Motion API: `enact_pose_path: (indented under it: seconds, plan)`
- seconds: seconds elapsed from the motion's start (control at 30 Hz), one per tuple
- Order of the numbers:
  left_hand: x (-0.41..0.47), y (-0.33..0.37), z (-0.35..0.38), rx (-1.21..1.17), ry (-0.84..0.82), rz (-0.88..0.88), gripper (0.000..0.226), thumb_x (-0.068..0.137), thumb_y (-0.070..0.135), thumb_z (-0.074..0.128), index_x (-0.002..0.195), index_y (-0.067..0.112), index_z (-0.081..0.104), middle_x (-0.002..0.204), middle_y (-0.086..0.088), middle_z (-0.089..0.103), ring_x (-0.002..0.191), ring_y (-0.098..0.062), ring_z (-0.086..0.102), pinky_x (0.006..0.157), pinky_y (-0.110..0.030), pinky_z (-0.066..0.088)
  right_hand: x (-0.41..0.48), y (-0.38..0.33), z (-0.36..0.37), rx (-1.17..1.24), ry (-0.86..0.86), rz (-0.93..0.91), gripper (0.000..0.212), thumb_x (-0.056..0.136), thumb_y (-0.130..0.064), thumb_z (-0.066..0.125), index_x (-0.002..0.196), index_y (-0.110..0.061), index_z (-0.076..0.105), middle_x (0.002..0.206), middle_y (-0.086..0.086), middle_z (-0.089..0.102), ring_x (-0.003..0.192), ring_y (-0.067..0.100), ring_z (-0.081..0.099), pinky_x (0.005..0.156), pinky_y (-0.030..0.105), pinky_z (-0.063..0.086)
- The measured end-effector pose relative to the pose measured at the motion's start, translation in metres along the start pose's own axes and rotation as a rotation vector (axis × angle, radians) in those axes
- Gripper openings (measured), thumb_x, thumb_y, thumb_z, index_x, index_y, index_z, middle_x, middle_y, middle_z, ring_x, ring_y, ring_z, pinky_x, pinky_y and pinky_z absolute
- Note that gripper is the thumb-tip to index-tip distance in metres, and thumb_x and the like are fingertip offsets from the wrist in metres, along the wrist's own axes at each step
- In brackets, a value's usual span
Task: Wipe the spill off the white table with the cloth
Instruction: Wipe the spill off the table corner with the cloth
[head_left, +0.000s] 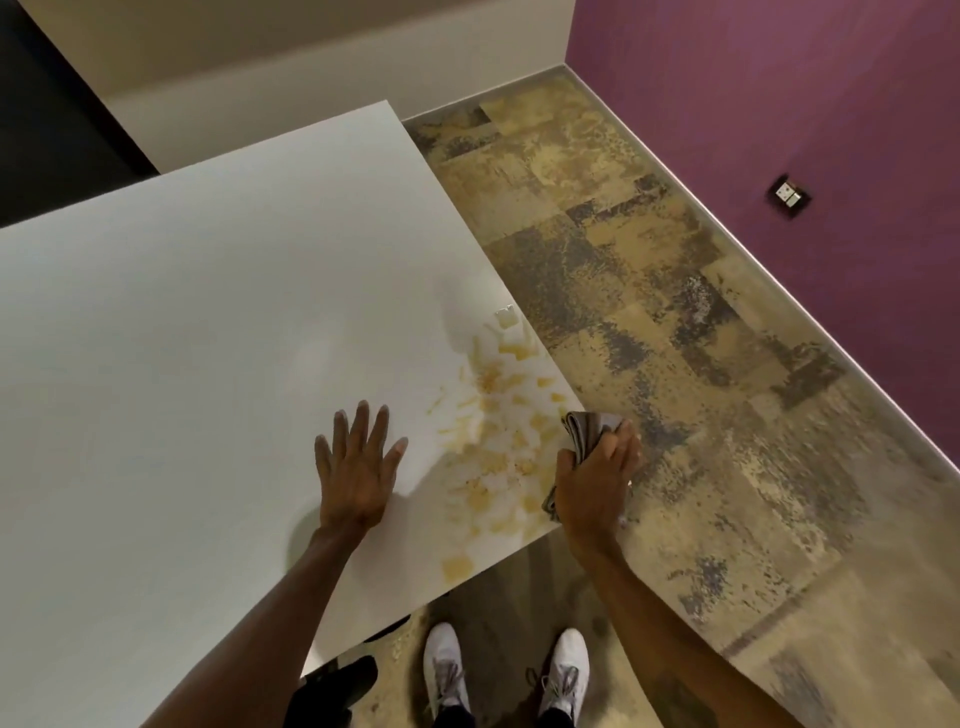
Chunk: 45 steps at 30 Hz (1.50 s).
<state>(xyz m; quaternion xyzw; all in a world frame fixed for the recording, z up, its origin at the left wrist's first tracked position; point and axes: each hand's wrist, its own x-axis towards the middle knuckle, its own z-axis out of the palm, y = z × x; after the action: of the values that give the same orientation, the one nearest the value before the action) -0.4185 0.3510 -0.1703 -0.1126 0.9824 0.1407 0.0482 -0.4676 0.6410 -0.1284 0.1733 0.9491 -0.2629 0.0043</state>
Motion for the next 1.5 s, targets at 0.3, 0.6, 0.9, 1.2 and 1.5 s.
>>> enact_pose_path:
  seconds: [0.3, 0.6, 0.9, 1.2, 1.5]
  plan:
    - [0.009, 0.003, 0.006, -0.008, 0.036, -0.024, 0.068, 0.104, 0.061, 0.013, 0.160, 0.025, 0.027, 0.169, -0.008, 0.018, 0.157, -0.038, 0.011, 0.121, -0.066, 0.011, 0.020, 0.037, -0.062, 0.273, -0.082, 0.097, 0.031, 0.097, -0.021, 0.055, 0.125, -0.008, 0.048, 0.094, 0.015, 0.067, 0.064, 0.021, 0.058, 0.053, 0.031, 0.044]
    - [0.020, 0.019, 0.002, 0.131, 0.077, -0.134, 0.064, 0.102, 0.059, 0.026, 0.153, 0.024, 0.043, 0.159, -0.010, 0.042, 0.145, -0.041, 0.038, 0.112, -0.063, 0.030, 0.045, 0.047, -0.064, 0.453, -0.396, 0.215, 0.008, 0.094, -0.028, 0.063, 0.088, -0.022, 0.062, 0.077, 0.003, 0.066, 0.069, 0.014, 0.062, 0.064, 0.028, 0.044]
    - [0.020, 0.016, 0.006, 0.051, 0.047, -0.095, 0.072, 0.100, 0.062, 0.019, 0.161, 0.025, 0.023, 0.170, -0.005, 0.015, 0.158, -0.032, 0.006, 0.124, -0.061, 0.007, 0.068, 0.031, -0.042, 0.467, -0.351, 0.310, 0.035, 0.094, -0.025, 0.059, 0.062, -0.021, 0.047, 0.059, 0.003, 0.047, 0.056, 0.020, 0.047, 0.055, 0.031, 0.034]
    - [0.021, 0.018, 0.003, 0.095, 0.030, -0.091, 0.075, 0.100, 0.062, 0.022, 0.160, 0.018, 0.028, 0.169, -0.008, 0.021, 0.157, -0.036, 0.011, 0.122, -0.064, 0.011, 0.123, -0.017, -0.021, 0.709, -0.430, 0.443, 0.013, 0.089, -0.017, 0.065, 0.079, -0.009, 0.068, 0.067, 0.012, 0.065, 0.053, 0.025, 0.060, 0.049, 0.027, 0.049]
    - [0.023, 0.016, 0.006, 0.107, 0.032, -0.075, 0.074, 0.099, 0.060, 0.026, 0.161, 0.019, 0.024, 0.171, -0.007, 0.013, 0.158, -0.035, 0.005, 0.123, -0.065, 0.009, 0.175, -0.083, 0.019, 0.814, -0.417, 0.435, 0.016, 0.087, -0.017, 0.064, 0.076, -0.006, 0.065, 0.065, 0.008, 0.064, 0.045, 0.020, 0.059, 0.043, 0.024, 0.046]
